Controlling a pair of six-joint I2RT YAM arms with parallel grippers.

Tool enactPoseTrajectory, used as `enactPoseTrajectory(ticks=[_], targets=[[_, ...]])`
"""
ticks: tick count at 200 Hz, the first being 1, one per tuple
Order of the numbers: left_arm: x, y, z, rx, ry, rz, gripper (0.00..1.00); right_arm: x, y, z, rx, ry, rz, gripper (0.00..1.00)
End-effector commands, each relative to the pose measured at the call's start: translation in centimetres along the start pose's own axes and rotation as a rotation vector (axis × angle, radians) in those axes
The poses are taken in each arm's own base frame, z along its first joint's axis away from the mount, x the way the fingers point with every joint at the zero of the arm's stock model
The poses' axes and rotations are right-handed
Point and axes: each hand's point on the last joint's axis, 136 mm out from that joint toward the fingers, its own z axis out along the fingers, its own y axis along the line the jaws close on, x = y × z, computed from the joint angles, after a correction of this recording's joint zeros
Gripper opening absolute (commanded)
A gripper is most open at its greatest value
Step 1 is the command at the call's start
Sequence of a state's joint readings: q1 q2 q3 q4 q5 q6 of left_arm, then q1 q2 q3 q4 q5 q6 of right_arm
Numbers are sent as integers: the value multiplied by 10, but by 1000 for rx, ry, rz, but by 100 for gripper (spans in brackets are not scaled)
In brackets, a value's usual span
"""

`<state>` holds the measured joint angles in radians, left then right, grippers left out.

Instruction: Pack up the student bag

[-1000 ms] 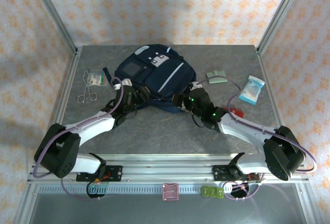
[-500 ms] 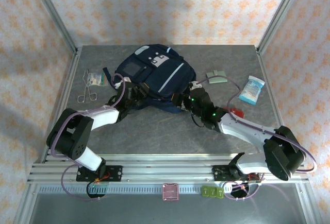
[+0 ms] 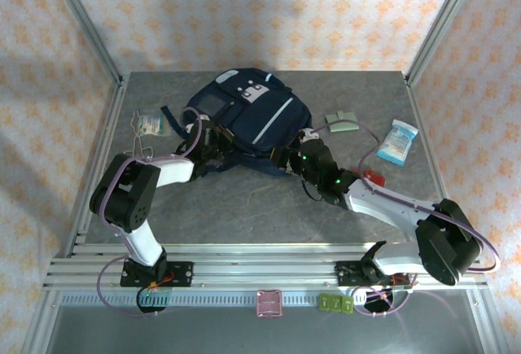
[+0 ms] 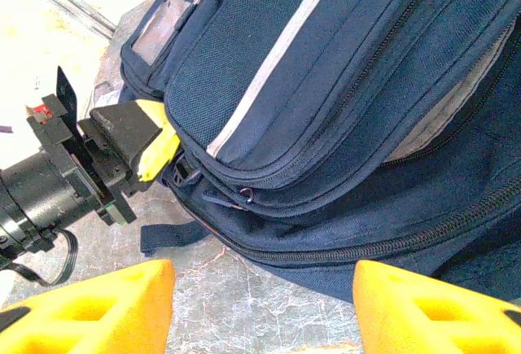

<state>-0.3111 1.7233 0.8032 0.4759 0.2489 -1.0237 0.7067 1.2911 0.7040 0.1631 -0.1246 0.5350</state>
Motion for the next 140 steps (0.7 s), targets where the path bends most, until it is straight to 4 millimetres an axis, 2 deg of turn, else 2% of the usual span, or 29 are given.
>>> enactPoseTrajectory(ticks=[1, 36, 70, 81, 97, 130, 140], targets=[[-6, -38, -5, 116, 23, 13, 0, 4, 3, 1, -14, 5, -14, 59], [-11, -71, -29, 191, 44, 0, 0, 18, 18, 20, -50, 93, -39, 52], [-13, -94, -52, 250, 38, -6, 0, 13, 33, 39, -94, 106, -25, 52], [-11, -98, -56, 263, 46, -3, 0, 6, 36, 46, -91, 96, -12, 52], [-7, -101, -60, 271, 55, -2, 0, -6, 27, 57, -56, 77, 31, 52], [6, -104, -64, 291, 81, -11, 0, -43, 8, 73, 34, 9, 82, 52], [10, -103, -64, 290, 94, -14, 0, -54, 8, 74, 47, -23, 69, 52]])
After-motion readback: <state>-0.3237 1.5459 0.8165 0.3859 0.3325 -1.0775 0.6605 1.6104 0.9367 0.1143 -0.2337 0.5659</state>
